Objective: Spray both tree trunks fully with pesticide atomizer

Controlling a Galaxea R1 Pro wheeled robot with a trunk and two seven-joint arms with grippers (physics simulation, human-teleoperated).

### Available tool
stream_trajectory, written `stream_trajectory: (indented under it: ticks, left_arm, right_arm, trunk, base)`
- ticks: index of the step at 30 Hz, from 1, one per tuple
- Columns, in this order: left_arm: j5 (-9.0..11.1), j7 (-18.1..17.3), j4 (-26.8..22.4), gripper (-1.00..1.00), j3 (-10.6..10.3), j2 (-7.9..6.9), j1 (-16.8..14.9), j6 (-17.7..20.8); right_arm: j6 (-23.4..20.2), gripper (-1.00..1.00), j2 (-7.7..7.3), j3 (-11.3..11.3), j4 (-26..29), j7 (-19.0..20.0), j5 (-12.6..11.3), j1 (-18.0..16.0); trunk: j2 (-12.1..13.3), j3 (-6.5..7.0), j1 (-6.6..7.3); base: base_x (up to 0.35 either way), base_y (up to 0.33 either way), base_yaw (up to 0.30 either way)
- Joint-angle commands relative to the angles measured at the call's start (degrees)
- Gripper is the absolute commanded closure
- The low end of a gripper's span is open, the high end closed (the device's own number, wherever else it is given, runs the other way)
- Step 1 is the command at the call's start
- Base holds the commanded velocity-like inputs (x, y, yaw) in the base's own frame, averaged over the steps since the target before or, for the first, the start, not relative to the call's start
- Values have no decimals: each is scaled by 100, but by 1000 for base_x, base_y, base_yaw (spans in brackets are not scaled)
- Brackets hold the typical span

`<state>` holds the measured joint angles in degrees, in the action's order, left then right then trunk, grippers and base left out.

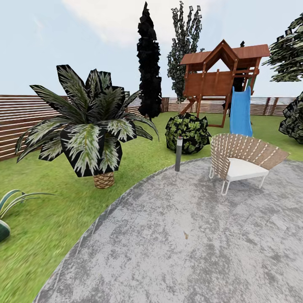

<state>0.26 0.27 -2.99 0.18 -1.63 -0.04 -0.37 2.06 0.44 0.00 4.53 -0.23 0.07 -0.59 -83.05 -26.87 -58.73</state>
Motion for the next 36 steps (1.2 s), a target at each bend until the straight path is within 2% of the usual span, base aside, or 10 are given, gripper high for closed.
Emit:
stream_trajectory:
  ticks: [1, 11, 13, 14, 18, 25, 33, 36]
  left_arm:
    - [5, 6, -37, -100, 4, -33, -13, -37]
    - [1, 8, -363, -100, 0, -356, -285, -104]
    - [-8, 7, -428, -100, -2, -369, -351, -101]
    - [-15, 5, -850, -100, -4, -363, -950, -102]
    - [-50, 1, -977, -100, -30, -305, -1390, -84]
    - [-46, -2, -1313, -100, -29, -285, -1852, -97]
    - [-26, -92, -1399, -100, -45, -345, -1829, -231]
    - [-20, -90, -1362, -100, -35, -333, -1831, -714]
  right_arm:
    - [53, -100, -33, -3, 28, -3, 1, -3]
    - [162, -100, -355, -26, 351, -3, -7, -3]
    - [210, -100, -420, -26, 416, 2, -14, -3]
    - [302, -100, -521, -26, 2029, 10, -16, -3]
    - [651, -100, -510, -6, 2708, 50, -14, -3]
    - [762, -100, -500, -7, 3591, 24, -26, -3]
    - [769, -100, -493, -43, 3559, 0, -28, -3]
    - [768, -100, -487, -155, 3534, -4, -26, -3]
  trunk:
    - [-3, -5, 0]
    - [-3, -5, 0]
    - [-3, -5, 0]
    - [-3, -5, 0]
    - [-3, -5, 0]
    - [-3, -5, 0]
    - [-3, -5, 0]
    - [-3, -8, 0]
  base:
    - [0, 0, 0]
    - [0, 0, 0]
    - [0, 0, 0]
    - [0, 0, 0]
    - [0, 0, 0]
    - [0, 0, -2]
    - [0, 0, -229]
    - [0, 0, -294]
